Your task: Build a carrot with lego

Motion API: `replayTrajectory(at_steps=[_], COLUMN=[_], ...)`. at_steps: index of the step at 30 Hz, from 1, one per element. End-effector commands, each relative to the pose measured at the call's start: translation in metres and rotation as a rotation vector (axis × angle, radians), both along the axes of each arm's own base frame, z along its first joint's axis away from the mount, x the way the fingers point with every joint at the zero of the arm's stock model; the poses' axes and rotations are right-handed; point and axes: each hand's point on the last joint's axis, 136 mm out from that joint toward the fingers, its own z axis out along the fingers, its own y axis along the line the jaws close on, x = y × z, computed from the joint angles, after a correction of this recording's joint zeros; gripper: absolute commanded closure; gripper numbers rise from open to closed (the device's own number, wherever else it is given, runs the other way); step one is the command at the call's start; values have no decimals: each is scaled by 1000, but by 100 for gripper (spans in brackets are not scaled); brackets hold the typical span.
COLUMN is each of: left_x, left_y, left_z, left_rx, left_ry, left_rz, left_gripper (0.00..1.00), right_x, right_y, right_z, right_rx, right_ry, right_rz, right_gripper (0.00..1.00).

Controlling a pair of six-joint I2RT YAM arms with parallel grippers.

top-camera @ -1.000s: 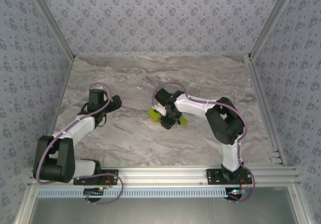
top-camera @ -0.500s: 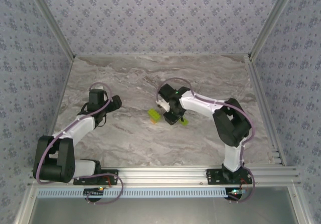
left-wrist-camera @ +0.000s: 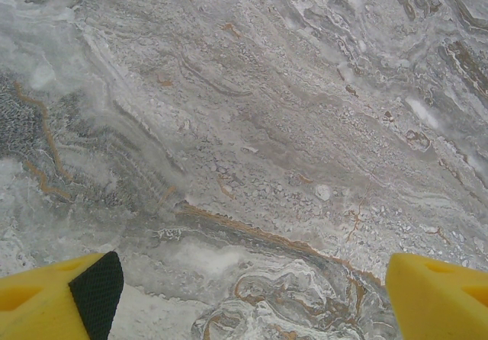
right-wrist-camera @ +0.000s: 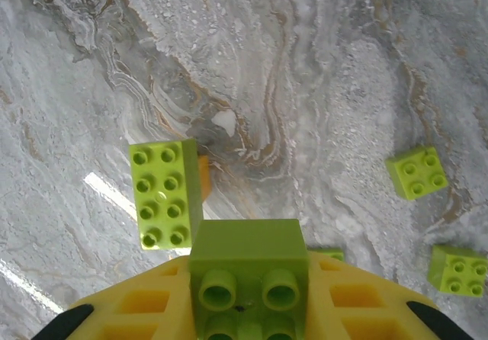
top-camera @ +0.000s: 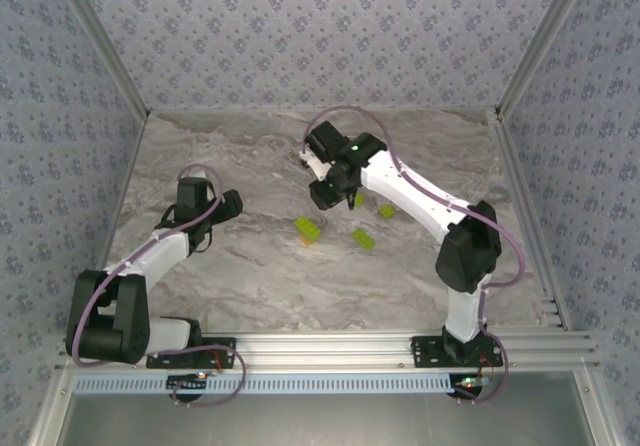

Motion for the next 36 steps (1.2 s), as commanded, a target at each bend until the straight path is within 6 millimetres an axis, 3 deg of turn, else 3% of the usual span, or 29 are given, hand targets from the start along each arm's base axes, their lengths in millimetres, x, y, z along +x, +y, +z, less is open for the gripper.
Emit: replayTrajectory(at_steps=[1,13,36], left_x=[5,5,5], left_y=[1,1,1], left_z=[6,8,8], left_rx=[8,9,10], left_ry=[-26,-32,-30], left_rz=[-5,-5,-7], left_gripper=[9,9,9], right_x=[-18,-28,-36], right_y=[9,31,36], right_z=[-19,-41,-69], right_rx=[-63,-109,-112], right_ry=[103,142,194], right_rz=[15,53,71], right_gripper=[70,70,70])
